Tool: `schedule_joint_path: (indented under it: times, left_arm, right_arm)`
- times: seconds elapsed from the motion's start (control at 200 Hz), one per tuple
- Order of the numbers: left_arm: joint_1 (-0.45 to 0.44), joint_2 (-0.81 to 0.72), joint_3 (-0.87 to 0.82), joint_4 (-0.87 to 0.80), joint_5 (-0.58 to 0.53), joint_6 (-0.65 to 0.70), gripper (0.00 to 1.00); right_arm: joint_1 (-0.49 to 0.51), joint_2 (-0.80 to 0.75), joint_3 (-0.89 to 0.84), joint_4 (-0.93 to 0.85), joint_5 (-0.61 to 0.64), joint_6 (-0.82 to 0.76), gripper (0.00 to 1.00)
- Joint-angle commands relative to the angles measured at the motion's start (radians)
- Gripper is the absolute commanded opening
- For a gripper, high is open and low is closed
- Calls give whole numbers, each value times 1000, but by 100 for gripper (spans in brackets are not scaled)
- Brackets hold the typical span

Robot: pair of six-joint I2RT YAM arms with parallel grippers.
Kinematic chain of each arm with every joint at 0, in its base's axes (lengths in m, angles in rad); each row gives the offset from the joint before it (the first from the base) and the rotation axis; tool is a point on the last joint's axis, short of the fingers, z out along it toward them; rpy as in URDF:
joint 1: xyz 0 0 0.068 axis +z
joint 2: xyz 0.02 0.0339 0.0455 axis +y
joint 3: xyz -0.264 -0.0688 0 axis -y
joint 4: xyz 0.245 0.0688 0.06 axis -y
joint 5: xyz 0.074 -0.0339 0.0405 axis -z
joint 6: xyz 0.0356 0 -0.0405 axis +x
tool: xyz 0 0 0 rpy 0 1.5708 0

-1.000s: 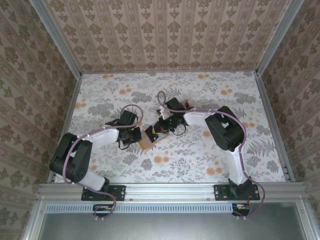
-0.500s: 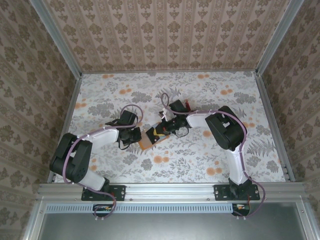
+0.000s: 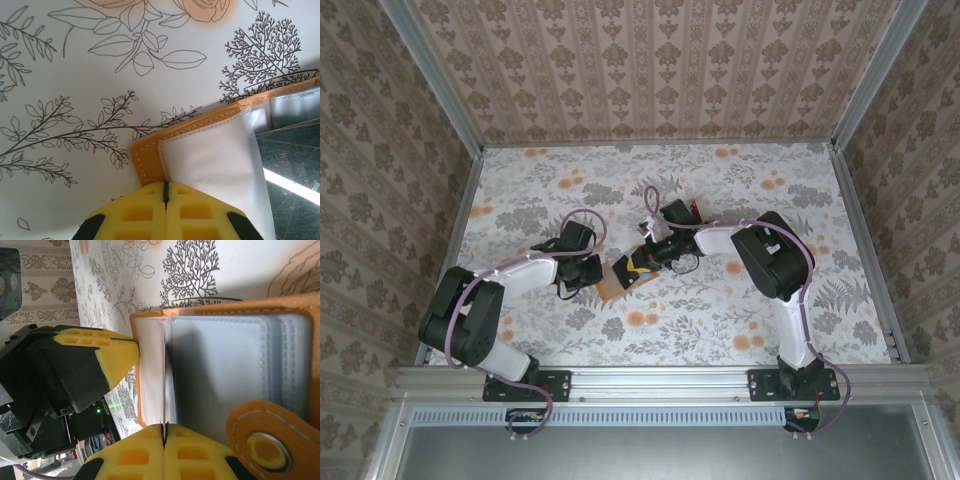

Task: Put the credit cards into the card holder

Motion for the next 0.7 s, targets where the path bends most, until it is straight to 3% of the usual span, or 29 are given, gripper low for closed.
schedule_joint_path:
  times: [0.0, 0.32, 0.695]
  left_arm:
    - [-3, 11, -23, -89, -36, 25, 5]
    - [-1, 16, -15, -93, -35, 33, 5]
    - [11, 32, -3, -91, -41, 56, 5]
  right_arm:
    - [4, 21, -8, -48, -67, -50, 0]
    - [12, 50, 53, -173, -95, -199, 0]
    - [14, 47, 47, -214, -119, -264, 0]
